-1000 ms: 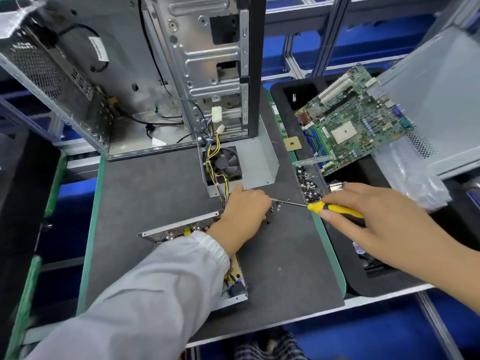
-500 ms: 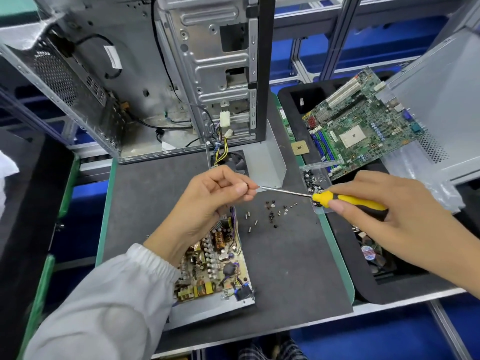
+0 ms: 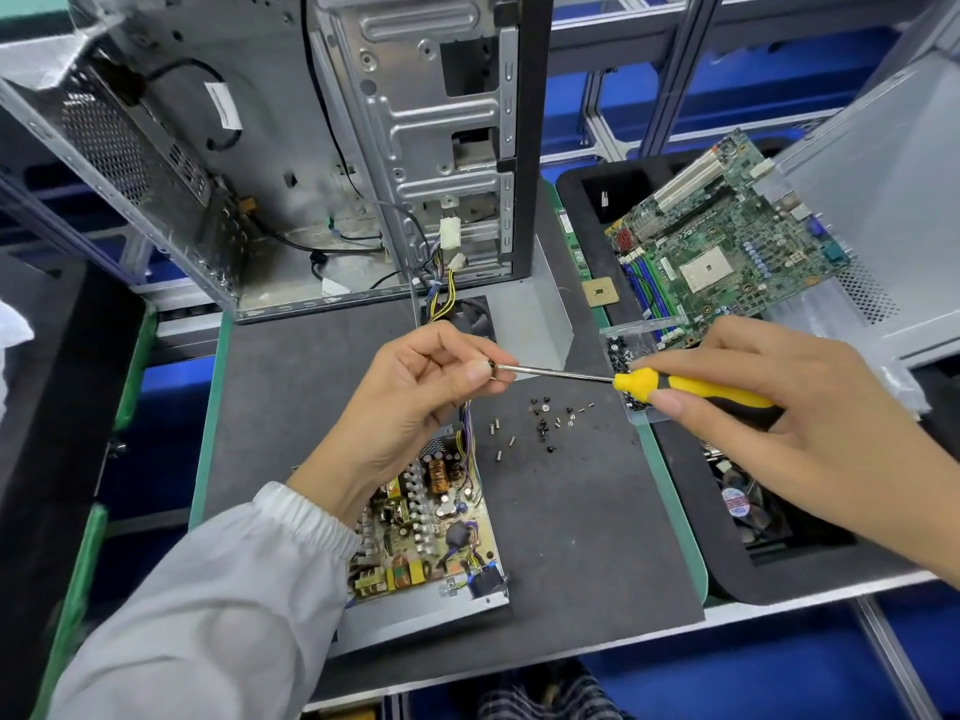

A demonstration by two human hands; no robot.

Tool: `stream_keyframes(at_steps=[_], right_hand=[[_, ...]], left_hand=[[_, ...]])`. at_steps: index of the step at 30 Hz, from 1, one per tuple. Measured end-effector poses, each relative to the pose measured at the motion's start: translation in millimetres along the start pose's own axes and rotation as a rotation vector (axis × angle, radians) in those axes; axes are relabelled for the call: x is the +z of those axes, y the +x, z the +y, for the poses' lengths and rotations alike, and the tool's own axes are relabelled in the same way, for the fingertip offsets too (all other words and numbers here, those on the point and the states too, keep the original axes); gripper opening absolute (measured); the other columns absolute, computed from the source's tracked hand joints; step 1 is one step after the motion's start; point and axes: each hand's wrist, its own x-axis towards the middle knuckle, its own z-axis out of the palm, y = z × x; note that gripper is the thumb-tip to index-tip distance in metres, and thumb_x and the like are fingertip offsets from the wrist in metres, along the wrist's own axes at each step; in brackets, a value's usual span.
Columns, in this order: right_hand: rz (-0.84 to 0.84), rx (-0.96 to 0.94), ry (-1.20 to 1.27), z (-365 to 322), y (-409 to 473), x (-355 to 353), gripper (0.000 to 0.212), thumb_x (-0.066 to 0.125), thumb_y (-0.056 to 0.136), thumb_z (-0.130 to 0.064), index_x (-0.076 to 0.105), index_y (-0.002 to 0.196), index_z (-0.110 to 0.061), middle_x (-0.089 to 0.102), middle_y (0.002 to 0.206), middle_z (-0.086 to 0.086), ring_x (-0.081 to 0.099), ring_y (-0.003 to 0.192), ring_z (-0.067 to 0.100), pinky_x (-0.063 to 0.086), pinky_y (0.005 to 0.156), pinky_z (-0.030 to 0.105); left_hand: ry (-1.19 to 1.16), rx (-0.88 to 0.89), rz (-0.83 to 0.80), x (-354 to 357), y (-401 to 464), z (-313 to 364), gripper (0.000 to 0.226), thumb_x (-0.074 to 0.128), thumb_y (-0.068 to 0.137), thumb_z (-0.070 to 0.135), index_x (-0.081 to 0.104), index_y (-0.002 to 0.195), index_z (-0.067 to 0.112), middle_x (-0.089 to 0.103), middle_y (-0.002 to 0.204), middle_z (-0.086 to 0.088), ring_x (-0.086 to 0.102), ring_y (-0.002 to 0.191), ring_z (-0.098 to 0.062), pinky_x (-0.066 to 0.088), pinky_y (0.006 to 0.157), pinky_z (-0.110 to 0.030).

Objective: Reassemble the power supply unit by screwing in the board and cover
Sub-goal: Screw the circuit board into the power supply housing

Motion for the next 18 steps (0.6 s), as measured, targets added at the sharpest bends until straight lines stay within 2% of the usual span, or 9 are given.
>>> stream_keyframes(at_steps=[8, 18], right_hand=[[-0.01, -0.016, 0.047, 1.5, 1.8, -0.7, 0.03, 0.051, 0.09, -0.043, 0.07, 0.107, -0.028, 0.047, 0.074, -0.007, 0.047, 0.066, 0.009, 0.032, 0.06, 0.011], [-0.008, -0.008, 0.105, -0.6, 3.8, -0.7, 0.026, 0.052, 0.09, -0.042, 0.069, 0.107, -0.031, 0.047, 0.072, -0.002, 0.046, 0.063, 0.012, 0.031, 0.057, 0.013]], left_hand=[[0.032, -0.017, -0.086, -5.6, 0.9, 5.4, 0.004, 0.075, 0.079, 0.018, 0.072, 0.081, 0.018, 0.073, 0.095, -0.005, 0.071, 0.082, -0.013, 0.055, 0.078, -0.02], [-0.074, -0.013, -0.105, -6.5, 1.7, 4.8, 0.008, 0.078, 0.078, 0.018, 0.071, 0.081, 0.017, 0.073, 0.094, -0.004, 0.071, 0.085, -0.014, 0.057, 0.078, -0.02]])
